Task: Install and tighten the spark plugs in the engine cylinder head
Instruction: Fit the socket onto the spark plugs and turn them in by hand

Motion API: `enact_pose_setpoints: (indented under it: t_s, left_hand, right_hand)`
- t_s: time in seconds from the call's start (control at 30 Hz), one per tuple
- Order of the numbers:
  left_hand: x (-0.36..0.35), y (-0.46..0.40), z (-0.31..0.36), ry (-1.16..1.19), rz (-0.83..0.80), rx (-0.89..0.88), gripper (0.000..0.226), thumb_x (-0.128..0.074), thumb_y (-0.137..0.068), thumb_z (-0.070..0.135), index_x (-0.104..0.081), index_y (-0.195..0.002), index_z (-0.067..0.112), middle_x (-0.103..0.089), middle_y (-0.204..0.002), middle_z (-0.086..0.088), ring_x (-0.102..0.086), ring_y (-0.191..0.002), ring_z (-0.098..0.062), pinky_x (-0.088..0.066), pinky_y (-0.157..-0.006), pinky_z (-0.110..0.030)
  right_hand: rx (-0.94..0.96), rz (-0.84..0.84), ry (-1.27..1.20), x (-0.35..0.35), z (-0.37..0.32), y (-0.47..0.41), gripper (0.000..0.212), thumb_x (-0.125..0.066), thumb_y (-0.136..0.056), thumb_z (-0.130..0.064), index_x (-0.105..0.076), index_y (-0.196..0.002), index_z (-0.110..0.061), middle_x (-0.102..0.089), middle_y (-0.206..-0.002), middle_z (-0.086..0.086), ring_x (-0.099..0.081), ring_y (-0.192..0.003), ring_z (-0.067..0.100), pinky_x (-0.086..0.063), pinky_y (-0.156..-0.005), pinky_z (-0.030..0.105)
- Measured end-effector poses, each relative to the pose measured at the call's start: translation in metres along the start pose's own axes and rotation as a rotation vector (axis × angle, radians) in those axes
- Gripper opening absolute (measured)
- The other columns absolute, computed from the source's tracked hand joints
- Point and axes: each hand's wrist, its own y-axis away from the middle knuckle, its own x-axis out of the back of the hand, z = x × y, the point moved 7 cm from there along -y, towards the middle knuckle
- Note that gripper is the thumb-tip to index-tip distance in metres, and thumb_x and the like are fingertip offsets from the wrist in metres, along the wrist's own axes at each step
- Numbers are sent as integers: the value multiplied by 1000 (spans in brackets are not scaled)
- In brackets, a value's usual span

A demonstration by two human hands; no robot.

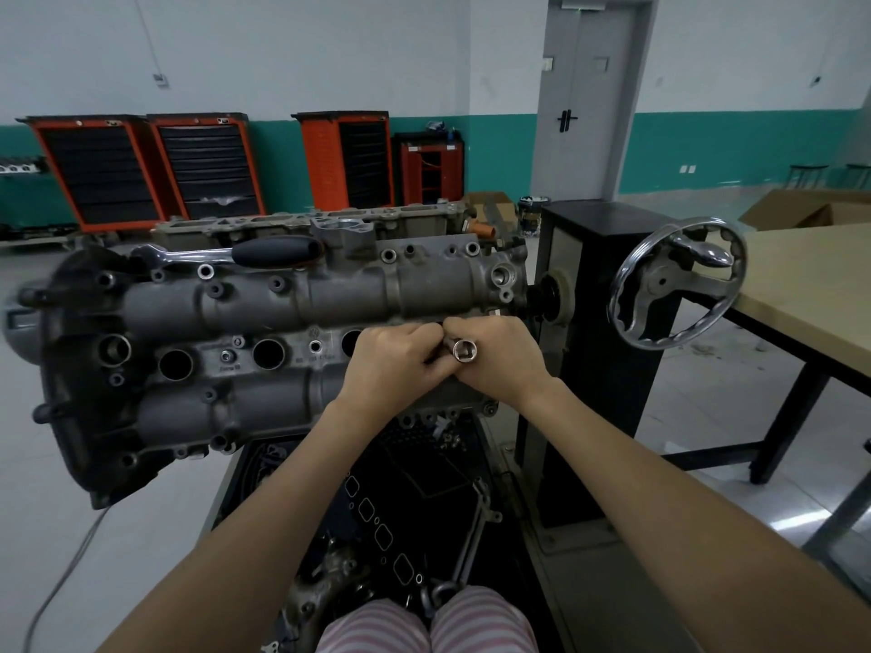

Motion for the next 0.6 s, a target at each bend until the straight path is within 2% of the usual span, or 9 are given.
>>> enact_pose_setpoints:
  t_s: [0.07,0.2,0.37,0.47,0.53,0.6]
  left_hand:
    - [0,0,2,-2,5,-14,40,-55,-81,29,-45,-49,7,-46,-43,-4,-43,-35,-20,-24,-40,-20]
    - [-1,-1,5,26,-41,-11,28,-50,-76,26,-44,-58,5,-44,-50,-4,-39,-38,-22,-20,-45,-19]
    - [-3,-1,5,34,-75,21,23,-51,-74,24,-44,-61,6,-45,-52,-4,-40,-39,-22,-27,-40,-23]
    - [-1,-2,4,-19,-30,8,32,-56,-76,29,-45,-54,9,-45,-45,-1,-41,-37,-16,-19,-46,-16]
    - [0,-1,4,-20,-7,-16,35,-58,-77,28,-45,-50,9,-46,-42,-2,-44,-36,-18,-22,-42,-20]
    - [0,-1,6,-15,-8,-36,34,-55,-78,27,-45,-51,8,-46,-42,-3,-44,-35,-21,-23,-39,-21]
  right_hand:
    - [-5,-20,17,-1,0,0,14,-59,-79,-14,-56,-68,-6,-61,-60,13,-57,-54,34,-39,-47,37]
    - [-12,-58,94,-5,2,-2,17,-60,-79,-19,-53,-82,-4,-61,-63,11,-55,-55,35,-34,-46,35]
    - [17,-75,73,-8,3,0,18,-53,-84,-23,-58,-87,-6,-64,-71,9,-59,-64,32,-44,-52,41]
    - [-2,-68,36,-7,4,0,18,-52,-84,-22,-62,-82,-7,-65,-74,8,-60,-69,30,-43,-55,40]
    - [-13,-38,6,-4,4,0,18,-51,-78,-20,-59,-71,-6,-63,-66,9,-59,-62,31,-37,-50,34]
    - [-12,-34,18,-3,2,-1,14,-55,-77,-18,-54,-70,-6,-60,-61,11,-56,-55,33,-30,-47,30]
